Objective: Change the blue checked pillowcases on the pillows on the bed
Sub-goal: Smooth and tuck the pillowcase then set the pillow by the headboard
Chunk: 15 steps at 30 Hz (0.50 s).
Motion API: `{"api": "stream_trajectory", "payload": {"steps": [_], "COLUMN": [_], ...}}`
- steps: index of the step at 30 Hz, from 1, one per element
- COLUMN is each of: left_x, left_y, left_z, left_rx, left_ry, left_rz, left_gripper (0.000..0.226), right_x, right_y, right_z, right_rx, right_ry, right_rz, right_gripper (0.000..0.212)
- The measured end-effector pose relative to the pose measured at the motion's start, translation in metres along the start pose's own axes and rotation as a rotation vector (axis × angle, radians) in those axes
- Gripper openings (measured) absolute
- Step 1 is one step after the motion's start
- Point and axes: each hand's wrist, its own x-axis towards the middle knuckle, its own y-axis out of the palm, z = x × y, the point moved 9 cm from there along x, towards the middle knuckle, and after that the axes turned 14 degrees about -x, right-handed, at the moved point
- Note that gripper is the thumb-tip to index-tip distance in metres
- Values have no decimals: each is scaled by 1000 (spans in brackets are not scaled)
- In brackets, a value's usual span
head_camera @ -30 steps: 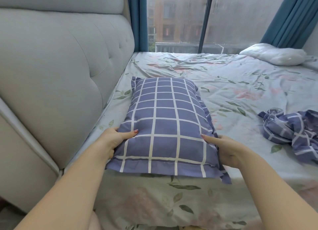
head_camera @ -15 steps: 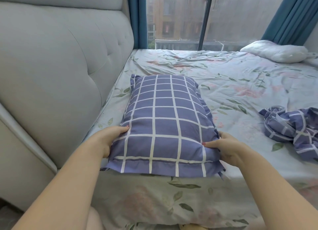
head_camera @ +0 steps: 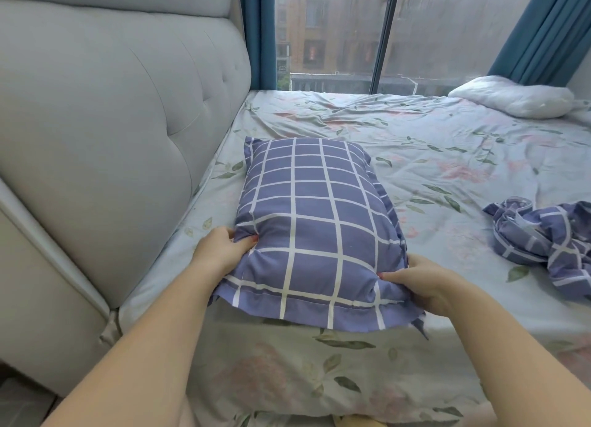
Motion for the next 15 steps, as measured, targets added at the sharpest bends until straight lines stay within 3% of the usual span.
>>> {"api": "stream_trajectory", "payload": {"steps": [2,5,10,13,15], "left_x": [3,2,-5,-1,3], "left_y": [5,12,19,9,1], "left_z": [-1,7,15,16,7], "left_rx": [20,-222,-523,-530,-269], "left_ry": [43,-43,-215,-173,-37], "left_rz": [17,64,156,84,5], "left_gripper": [48,22,38,44,29], "right_x": [-2,-4,-4,-2,-3], "right_y": [-3,-2,0,-4,-3], "right_z": [-3,-4,5,12,16], "right_rx": [70,96,-53,-129,-138], "right_ry": [11,13,-9,-64,-90], "right_rz": [24,51,-70,-174,-207], "right_gripper": [31,33,19,17,14]}}
